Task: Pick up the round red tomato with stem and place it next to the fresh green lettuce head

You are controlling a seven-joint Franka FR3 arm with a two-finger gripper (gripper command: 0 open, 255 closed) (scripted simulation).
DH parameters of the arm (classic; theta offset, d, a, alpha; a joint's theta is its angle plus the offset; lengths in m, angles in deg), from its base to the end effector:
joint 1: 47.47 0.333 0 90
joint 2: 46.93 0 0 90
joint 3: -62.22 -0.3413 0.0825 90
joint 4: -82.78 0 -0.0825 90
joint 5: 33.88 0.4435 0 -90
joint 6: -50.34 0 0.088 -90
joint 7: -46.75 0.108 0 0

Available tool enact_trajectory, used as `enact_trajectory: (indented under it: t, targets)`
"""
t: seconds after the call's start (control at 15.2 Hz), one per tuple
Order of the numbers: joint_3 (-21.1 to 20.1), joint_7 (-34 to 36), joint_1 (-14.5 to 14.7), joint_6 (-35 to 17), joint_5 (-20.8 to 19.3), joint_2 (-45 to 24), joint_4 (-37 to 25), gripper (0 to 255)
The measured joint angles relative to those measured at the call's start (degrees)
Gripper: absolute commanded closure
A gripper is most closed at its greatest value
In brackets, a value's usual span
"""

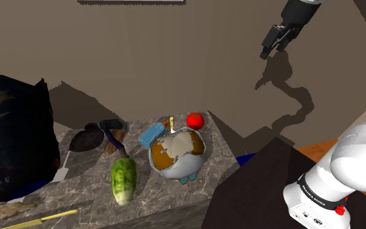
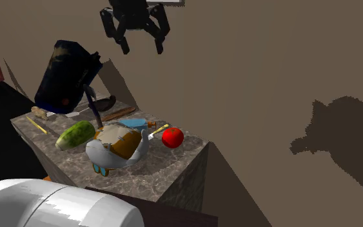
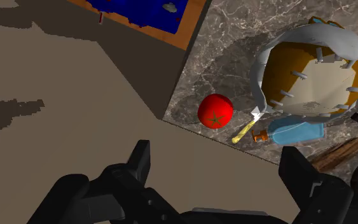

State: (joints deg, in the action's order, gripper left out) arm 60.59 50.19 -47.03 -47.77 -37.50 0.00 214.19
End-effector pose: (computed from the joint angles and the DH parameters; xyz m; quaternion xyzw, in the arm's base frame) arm 0.3514 0.0105 0.6671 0.9920 -0.0144 0.1202 0.0367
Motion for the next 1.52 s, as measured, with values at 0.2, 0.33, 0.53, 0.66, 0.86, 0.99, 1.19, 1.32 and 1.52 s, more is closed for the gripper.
enact_trajectory:
  t: [0.2,0.33,0.53,0.66,0.86,0.99,1.19,1.32,1.52]
  targets:
    - [0.94,-2.23,0.55,-1.85,-0.47,-1.39,0.92,0]
    - [2.48,-5.80,1.31,-4.80,-1.24,-4.39,1.52,0]
    - [4.53,-11.29,2.62,-8.95,-2.17,-9.07,2.08,0]
    - [5.78,-14.93,3.53,-11.78,-2.62,-12.71,2.04,0]
    - [7.66,-20.64,4.77,-15.46,-3.13,-18.24,1.26,0]
    - [8.95,-24.65,5.52,-17.79,-3.28,-22.52,0.07,0]
    - [10.37,-30.36,6.61,-21.79,-3.28,-28.53,-0.79,0]
    - [11.09,-34.14,7.26,-23.80,-3.06,-32.54,-2.01,0]
    - [11.84,-39.83,8.06,-26.67,-2.50,-39.05,-4.47,0]
